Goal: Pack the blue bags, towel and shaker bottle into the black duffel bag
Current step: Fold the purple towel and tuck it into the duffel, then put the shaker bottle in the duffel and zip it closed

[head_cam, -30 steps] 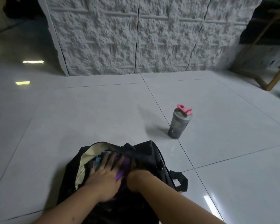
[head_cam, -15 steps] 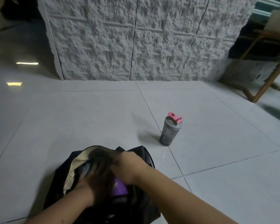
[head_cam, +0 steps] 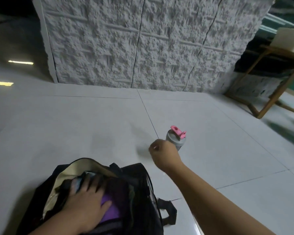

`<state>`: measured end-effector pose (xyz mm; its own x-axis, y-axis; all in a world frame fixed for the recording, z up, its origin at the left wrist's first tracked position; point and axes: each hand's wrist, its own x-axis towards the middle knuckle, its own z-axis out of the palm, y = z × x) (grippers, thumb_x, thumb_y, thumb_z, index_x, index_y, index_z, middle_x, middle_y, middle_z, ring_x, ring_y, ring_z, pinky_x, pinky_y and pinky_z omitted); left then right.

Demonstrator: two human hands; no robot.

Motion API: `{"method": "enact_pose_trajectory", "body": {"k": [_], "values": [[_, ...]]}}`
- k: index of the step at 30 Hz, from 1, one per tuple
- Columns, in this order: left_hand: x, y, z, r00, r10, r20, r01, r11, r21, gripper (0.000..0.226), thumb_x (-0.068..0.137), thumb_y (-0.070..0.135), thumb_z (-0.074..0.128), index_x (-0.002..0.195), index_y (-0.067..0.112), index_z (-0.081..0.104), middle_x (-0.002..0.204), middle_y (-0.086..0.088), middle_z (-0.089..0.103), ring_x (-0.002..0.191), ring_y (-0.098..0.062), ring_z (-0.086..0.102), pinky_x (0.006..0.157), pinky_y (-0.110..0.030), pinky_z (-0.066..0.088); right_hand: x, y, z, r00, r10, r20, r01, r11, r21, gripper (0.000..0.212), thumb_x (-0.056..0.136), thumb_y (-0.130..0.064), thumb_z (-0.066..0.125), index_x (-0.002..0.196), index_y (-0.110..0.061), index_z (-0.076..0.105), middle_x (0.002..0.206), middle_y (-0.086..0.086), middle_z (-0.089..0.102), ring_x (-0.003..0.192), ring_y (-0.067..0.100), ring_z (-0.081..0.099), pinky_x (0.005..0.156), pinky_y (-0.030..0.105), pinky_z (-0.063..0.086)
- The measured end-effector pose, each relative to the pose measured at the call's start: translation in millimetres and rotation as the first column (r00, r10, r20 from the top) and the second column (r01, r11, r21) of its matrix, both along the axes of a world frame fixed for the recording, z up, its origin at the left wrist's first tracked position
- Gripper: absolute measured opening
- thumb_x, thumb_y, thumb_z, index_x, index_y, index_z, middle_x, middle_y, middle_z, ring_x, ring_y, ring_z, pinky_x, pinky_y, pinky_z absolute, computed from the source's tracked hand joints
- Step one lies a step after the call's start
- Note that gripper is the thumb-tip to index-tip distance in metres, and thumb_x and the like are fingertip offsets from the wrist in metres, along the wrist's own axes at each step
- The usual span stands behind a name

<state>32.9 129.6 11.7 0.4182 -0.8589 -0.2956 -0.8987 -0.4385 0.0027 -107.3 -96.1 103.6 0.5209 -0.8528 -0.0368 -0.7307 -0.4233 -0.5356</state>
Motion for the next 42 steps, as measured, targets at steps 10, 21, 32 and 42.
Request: {"method": "enact_pose_trajectory", "body": {"k": [10,21,32,42], "values": [[-35.1,-88.7,136.0,0.928,-0.199,-0.314,0.019,0.869,-0.495,0.031,0.088,0.055,0.062,0.107,0.031,0.065,0.105,0.011,0.067,0.102,-0.015,0.063,0.090,-0.033,0.053,-4.5,-94.5,-20.4,0.973,-0.162,-0.162,0.126,0.970,-0.210,0.071,0.085,-0.038,0.075,0.148,-0.021,0.046,0.146,0.006,0.049,0.139,0.029,0.038,0.111,0.044,0.042],[-50.9,-235.7,74.1,0.858,-0.150,-0.491,-0.062,0.919,-0.389,0.108,0.078,0.060,0.074,0.162,0.034,0.012,0.168,0.003,0.024,0.152,-0.022,0.027,0.122,-0.041,0.031,-34.2,-145.3,-52.5,0.979,-0.202,-0.038,0.201,0.979,-0.034,0.063,0.071,-0.048,0.079,0.119,-0.024,0.045,0.116,0.005,0.058,0.104,0.030,0.061,0.083,0.042,0.056],[-93.8,-249.0,50.3,0.775,-0.146,-0.615,-0.155,0.900,-0.408,0.101,0.076,0.025,0.086,0.154,0.033,0.023,0.125,0.013,0.051,0.109,-0.013,0.052,0.087,-0.022,0.038,-71.6,-102.2,-62.3,0.972,-0.104,0.212,0.124,0.989,-0.082,0.054,0.073,-0.039,0.081,0.114,-0.021,0.051,0.112,0.003,0.054,0.094,0.026,0.060,0.072,0.032,0.050],[-98.0,-221.9,107.4,-0.356,-0.236,-0.904,-0.793,0.589,0.158,0.027,0.094,0.040,0.060,0.105,0.018,0.070,0.098,-0.008,0.073,0.086,-0.022,0.071,0.070,-0.035,0.062,-73.6,-47.5,48.0,0.954,0.049,0.295,-0.035,0.998,-0.050,0.068,0.063,-0.049,0.088,0.118,-0.030,0.053,0.108,-0.001,0.059,0.096,0.018,0.061,0.078,0.032,0.056]]}}
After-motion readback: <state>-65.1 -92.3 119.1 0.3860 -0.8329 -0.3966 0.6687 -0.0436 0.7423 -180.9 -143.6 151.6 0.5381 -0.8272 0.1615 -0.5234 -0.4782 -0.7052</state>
